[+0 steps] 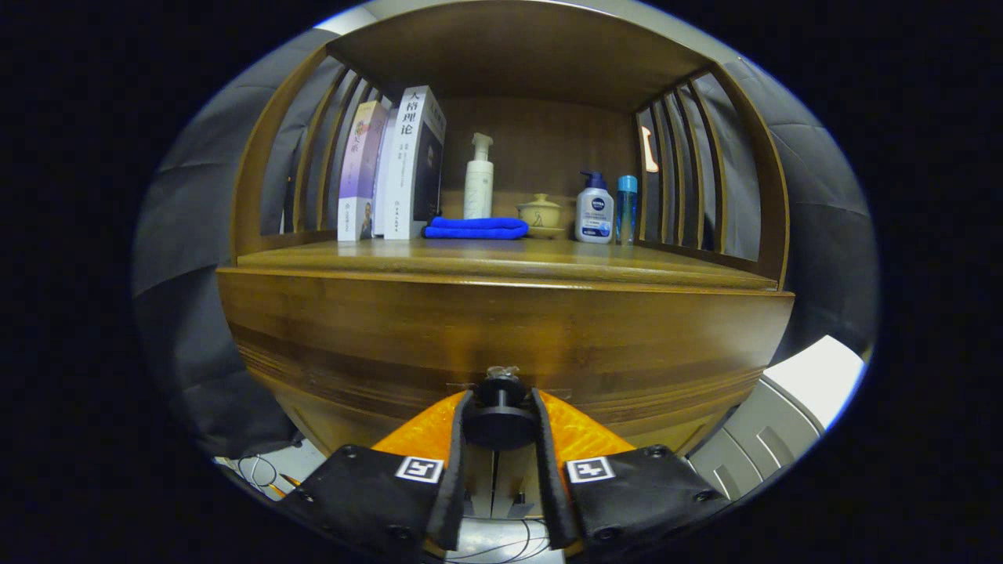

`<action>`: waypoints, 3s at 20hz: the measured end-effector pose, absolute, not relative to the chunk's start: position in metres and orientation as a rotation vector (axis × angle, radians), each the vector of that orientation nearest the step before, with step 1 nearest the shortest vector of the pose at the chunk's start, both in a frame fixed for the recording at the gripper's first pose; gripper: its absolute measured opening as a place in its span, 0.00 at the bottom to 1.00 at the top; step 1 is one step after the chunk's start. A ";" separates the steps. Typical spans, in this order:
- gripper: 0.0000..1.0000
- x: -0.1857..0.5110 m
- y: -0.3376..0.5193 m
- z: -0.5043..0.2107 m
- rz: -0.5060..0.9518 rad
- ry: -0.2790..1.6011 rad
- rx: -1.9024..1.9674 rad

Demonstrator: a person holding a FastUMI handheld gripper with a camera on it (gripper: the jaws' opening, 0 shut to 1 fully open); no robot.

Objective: Pull open the drawer, take out the items inside it, and place them on the countertop above the cabinet.

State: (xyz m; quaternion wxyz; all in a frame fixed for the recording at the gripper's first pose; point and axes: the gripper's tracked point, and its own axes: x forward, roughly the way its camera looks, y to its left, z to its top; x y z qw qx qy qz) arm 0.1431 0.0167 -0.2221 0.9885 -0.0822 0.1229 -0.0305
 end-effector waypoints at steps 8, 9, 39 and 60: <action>0.21 0.138 0.016 -0.225 -0.013 0.286 -0.160; 0.21 0.131 0.015 -0.225 -0.010 0.289 -0.164; 0.37 -0.008 0.016 -0.235 0.144 0.421 -0.172; 0.99 0.138 0.020 -0.144 0.167 0.726 -0.007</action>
